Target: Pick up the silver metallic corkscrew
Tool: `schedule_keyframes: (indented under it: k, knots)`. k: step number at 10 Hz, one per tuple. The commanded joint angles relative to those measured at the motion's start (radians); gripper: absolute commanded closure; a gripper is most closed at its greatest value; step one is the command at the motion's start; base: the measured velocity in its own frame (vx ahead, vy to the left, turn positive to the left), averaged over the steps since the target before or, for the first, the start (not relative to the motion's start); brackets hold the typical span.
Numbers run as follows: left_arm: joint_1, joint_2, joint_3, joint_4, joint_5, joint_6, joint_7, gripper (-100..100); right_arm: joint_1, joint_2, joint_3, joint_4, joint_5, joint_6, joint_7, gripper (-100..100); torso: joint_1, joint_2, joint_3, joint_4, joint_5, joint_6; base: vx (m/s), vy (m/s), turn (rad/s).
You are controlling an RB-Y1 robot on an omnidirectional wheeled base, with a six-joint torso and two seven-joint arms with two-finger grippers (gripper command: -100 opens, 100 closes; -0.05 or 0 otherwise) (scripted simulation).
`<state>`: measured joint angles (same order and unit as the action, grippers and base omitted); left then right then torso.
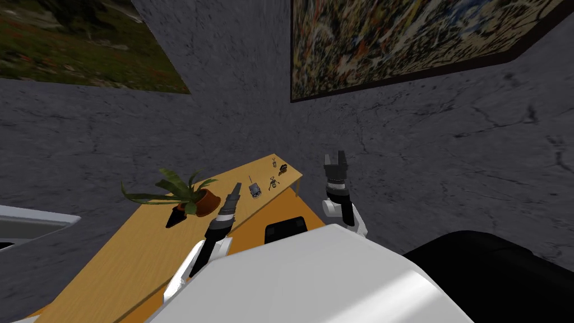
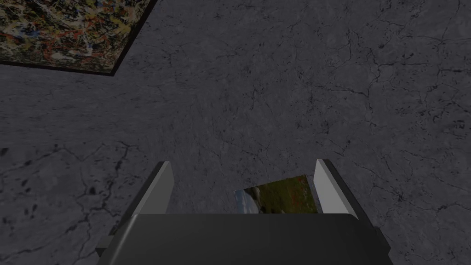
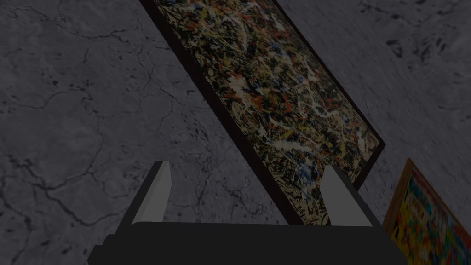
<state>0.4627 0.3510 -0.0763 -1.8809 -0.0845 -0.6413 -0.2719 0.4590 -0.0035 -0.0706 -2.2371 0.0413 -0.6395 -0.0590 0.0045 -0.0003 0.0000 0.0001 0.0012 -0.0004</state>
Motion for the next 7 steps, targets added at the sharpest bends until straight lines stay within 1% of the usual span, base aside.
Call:
schedule_keyframes:
  k: [1, 2, 3, 4, 5, 6, 7]
  knots:
    - [-0.015, 0.026, -0.008, 0.050, 0.002, -0.021, -0.043, -100, 0.000, 0.000, 0.000, 0.000, 0.000, 0.000, 0.000, 0, 0.000, 0.000, 0.000, 0.000, 0.000, 0.000, -0.026, 0.052, -0.229]
    - [-0.015, 0.026, -0.008, 0.079, 0.002, -0.021, -0.043, -100, 0.000, 0.000, 0.000, 0.000, 0.000, 0.000, 0.000, 0, 0.000, 0.000, 0.000, 0.000, 0.000, 0.001, -0.020, 0.042, -0.155]
    - [-0.023, 0.046, -0.016, 0.113, 0.003, -0.043, -0.082, -100, 0.000, 0.000, 0.000, 0.000, 0.000, 0.000, 0.000, 0, 0.000, -0.001, 0.000, 0.000, 0.000, 0.000, -0.023, 0.042, -0.273]
    - [-0.023, 0.046, -0.016, 0.139, 0.003, -0.043, -0.082, -100, 0.000, 0.000, 0.000, 0.000, 0.000, 0.000, 0.000, 0, 0.000, -0.001, 0.000, 0.000, 0.000, 0.001, -0.017, 0.038, -0.133]
    - [-0.032, 0.066, -0.026, 0.175, 0.003, -0.065, -0.121, -100, 0.000, 0.000, 0.000, 0.000, 0.000, 0.000, 0.000, 0, -0.001, -0.001, 0.000, 0.000, 0.000, 0.000, -0.019, 0.038, -0.206]
    - [-0.032, 0.066, -0.026, 0.201, 0.003, -0.065, -0.121, -100, 0.000, 0.000, 0.000, 0.000, 0.000, 0.000, 0.000, 0, -0.001, -0.001, -0.001, 0.000, 0.000, 0.000, -0.019, 0.032, -0.169]
    - [-0.041, 0.084, -0.036, 0.237, 0.003, -0.088, -0.161, -100, 0.000, 0.000, 0.000, 0.000, 0.000, 0.000, 0.000, 0, -0.001, -0.001, -0.001, 0.000, 0.000, 0.000, -0.021, 0.030, -0.252]
